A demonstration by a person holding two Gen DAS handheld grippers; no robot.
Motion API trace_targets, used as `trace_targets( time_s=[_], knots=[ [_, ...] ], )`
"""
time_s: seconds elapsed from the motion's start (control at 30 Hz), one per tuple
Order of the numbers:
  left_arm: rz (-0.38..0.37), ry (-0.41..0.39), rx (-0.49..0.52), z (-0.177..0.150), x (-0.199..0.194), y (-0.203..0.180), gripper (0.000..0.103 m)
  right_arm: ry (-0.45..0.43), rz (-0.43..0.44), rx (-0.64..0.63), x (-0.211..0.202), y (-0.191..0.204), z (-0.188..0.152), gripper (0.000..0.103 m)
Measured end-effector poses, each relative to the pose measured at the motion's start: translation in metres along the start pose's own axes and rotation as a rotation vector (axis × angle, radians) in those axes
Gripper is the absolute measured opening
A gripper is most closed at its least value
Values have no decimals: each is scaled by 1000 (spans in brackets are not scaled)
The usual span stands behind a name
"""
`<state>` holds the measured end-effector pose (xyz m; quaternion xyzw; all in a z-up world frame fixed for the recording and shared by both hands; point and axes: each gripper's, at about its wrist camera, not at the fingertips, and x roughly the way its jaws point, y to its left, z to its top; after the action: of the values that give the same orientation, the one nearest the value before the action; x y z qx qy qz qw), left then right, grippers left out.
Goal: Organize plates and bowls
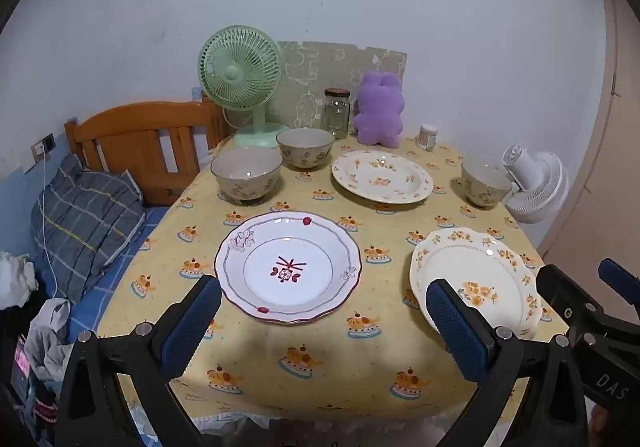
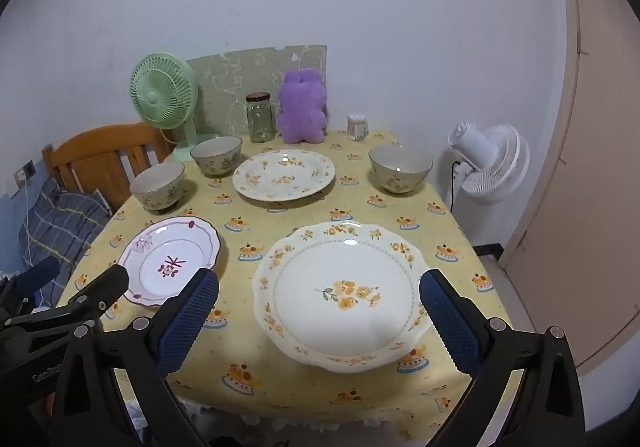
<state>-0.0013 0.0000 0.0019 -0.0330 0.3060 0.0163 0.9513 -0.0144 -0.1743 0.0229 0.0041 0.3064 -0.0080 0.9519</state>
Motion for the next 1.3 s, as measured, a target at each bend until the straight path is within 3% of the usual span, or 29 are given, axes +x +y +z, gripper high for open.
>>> trace_targets(
  time_s=[0.23, 0.27, 0.43, 1.3],
  knots=[
    [32, -58, 29, 6, -9, -3, 103, -27, -9, 19, -12, -5, 0, 102],
    [13, -47, -14, 6, -12, -4, 103, -20, -12, 8, -12, -2, 4, 102],
    [33, -69, -15, 8, -13, -8, 103, -25, -17, -9, -12, 2, 5, 102],
    [91, -42, 4, 8, -12, 1, 103, -3, -23, -8, -4, 10, 1, 102]
  ],
)
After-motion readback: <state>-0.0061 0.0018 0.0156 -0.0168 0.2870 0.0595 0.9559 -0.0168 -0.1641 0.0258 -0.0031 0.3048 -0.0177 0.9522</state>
